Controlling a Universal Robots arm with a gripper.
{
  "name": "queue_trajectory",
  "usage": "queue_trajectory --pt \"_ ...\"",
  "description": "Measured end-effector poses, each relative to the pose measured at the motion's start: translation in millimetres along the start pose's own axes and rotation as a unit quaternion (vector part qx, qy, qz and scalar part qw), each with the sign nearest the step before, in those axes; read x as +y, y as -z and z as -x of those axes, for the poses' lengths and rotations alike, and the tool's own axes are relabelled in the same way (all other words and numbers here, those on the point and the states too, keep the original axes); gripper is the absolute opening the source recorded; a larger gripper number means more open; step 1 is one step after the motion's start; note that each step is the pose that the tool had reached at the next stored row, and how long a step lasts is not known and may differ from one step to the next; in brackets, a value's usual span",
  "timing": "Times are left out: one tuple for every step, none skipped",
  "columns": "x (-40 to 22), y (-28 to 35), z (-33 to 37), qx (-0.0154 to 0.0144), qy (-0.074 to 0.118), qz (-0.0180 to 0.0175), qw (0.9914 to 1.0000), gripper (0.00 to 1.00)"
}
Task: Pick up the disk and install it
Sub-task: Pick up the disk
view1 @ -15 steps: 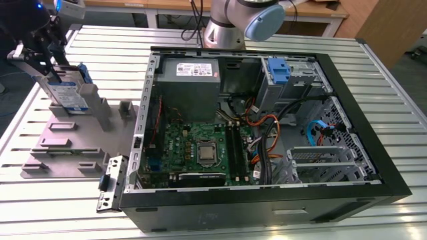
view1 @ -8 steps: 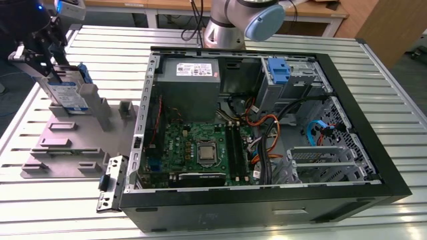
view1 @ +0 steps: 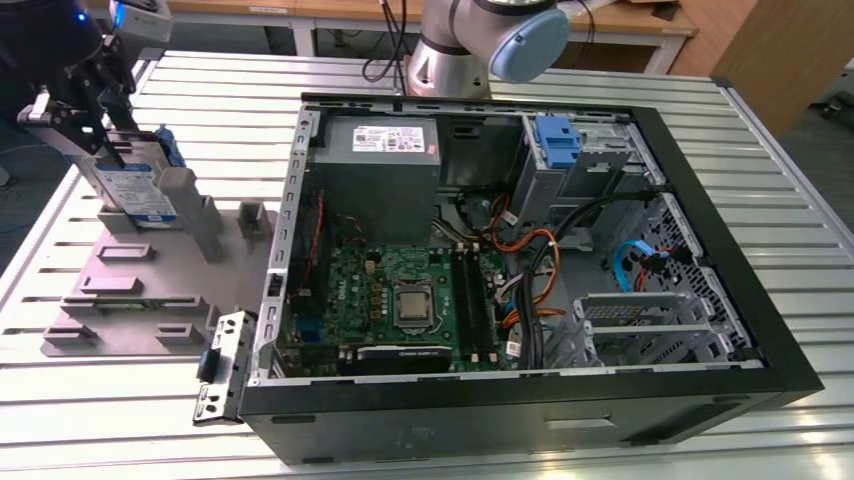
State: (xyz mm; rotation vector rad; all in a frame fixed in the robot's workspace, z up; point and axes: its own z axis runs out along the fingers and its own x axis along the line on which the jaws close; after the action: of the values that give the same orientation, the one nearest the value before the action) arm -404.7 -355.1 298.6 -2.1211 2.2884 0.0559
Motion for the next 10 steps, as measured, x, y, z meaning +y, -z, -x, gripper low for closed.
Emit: queue_trajectory --pt "0.0 0.0 0.0 0.0000 0.000 0.0000 1.00000 0.53" --pt "0.0 0.0 0.0 0.0000 0.000 0.0000 1.00000 0.53" --pt "0.0 0.0 0.0 0.0000 0.000 0.0000 1.00000 0.53" --pt "0.0 -0.1 0.0 0.0000 0.000 0.0000 1.00000 0.53" --pt "0.0 -0.1 0.0 0.0000 0.000 0.0000 1.00000 0.53" --pt "0.0 -0.1 0.0 0.0000 0.001 0.0001 1.00000 0.53" --pt "0.0 -0.1 0.0 0.0001 0.005 0.0002 0.99999 0.53" --pt "0.0 -0.2 0.0 0.0001 0.012 0.0004 0.99993 0.53" --pt "0.0 -0.2 0.0 0.0002 0.019 0.0007 0.99981 0.53" --pt "0.0 -0.2 0.0 0.0003 0.025 0.0009 0.99969 0.53"
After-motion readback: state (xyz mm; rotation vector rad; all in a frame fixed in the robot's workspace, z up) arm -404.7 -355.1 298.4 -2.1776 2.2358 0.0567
